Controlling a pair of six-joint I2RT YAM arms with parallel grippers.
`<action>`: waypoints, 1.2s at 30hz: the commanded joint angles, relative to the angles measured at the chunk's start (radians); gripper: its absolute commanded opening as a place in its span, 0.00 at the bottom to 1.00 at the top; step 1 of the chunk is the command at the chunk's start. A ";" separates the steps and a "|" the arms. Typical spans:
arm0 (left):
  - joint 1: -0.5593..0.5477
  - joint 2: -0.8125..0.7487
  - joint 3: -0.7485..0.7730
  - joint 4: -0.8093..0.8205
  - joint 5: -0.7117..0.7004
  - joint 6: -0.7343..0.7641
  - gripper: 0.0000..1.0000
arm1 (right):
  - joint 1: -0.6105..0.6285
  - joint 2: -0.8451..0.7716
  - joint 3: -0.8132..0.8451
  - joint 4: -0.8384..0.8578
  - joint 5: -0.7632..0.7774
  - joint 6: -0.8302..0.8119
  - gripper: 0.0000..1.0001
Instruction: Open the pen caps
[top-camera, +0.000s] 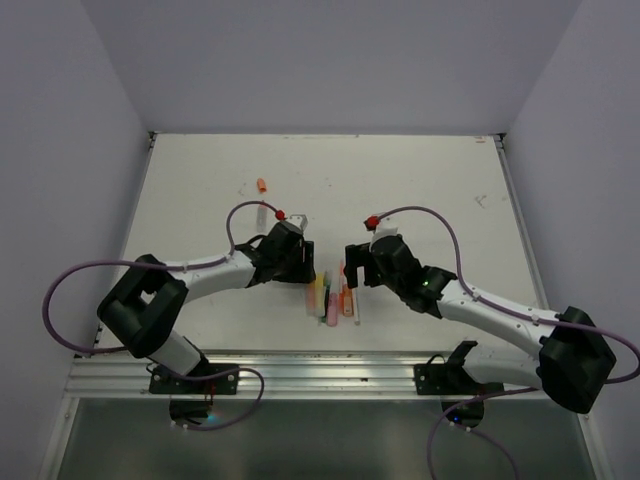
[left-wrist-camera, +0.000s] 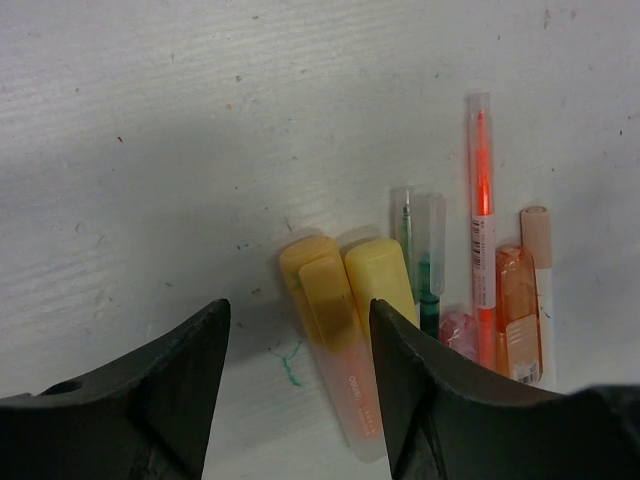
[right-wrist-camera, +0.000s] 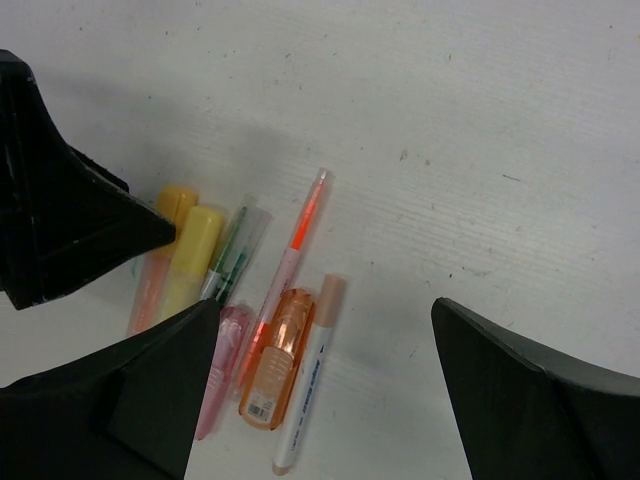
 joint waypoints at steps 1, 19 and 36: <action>-0.015 0.021 0.041 0.050 -0.056 -0.024 0.61 | 0.001 -0.040 -0.008 0.020 0.038 0.010 0.92; -0.040 0.021 0.042 -0.091 -0.177 -0.012 0.35 | 0.003 -0.075 -0.052 0.077 -0.003 -0.008 0.92; -0.038 0.067 0.045 -0.069 -0.130 -0.015 0.37 | 0.003 -0.069 -0.057 0.100 -0.048 0.004 0.92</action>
